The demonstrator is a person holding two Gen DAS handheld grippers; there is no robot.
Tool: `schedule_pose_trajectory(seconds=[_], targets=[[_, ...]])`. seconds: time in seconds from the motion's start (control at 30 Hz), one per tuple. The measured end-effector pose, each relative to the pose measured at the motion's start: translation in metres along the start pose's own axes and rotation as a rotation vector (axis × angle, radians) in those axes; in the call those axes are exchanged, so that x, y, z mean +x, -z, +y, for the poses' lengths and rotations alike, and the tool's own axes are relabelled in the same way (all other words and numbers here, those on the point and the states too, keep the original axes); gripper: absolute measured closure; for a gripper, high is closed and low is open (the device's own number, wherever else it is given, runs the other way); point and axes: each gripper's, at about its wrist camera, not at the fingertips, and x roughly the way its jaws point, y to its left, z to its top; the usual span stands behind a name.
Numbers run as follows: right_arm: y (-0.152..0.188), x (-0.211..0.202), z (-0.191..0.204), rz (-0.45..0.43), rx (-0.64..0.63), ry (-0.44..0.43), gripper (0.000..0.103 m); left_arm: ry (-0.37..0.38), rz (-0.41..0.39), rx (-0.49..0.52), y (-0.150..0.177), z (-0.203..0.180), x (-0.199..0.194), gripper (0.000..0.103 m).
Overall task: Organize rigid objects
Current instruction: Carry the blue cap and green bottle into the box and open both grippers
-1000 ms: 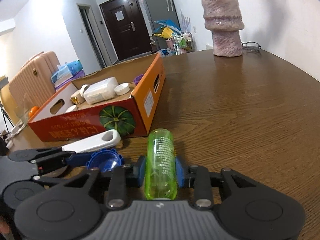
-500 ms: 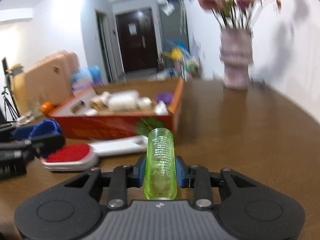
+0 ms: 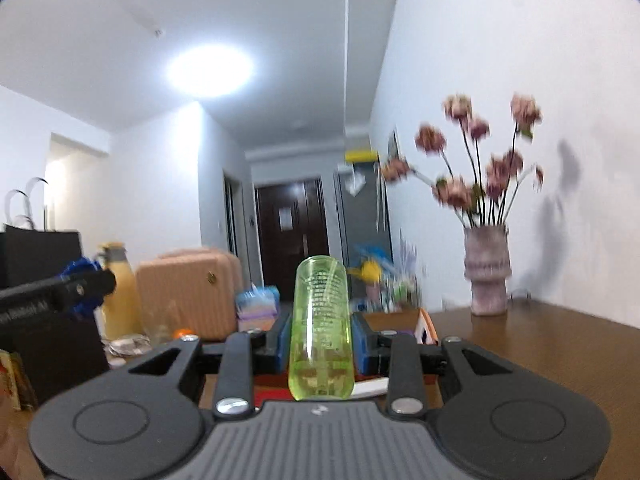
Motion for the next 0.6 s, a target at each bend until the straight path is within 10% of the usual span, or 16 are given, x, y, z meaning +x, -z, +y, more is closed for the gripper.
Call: schedule_pose_trajectory(seconds=[0.23, 0.6], targets=[[0.004, -0.052, 0.027, -0.063, -0.089, 0.019, 0.073, -0.008, -0.024, 0.013, 0.006, 0.003, -0.051, 0.047], [0.004, -0.036, 0.007, -0.032, -0.054, 0.041, 0.073, -0.02, -0.014, 0.003, 0.006, 0.003, -0.023, 0.047]])
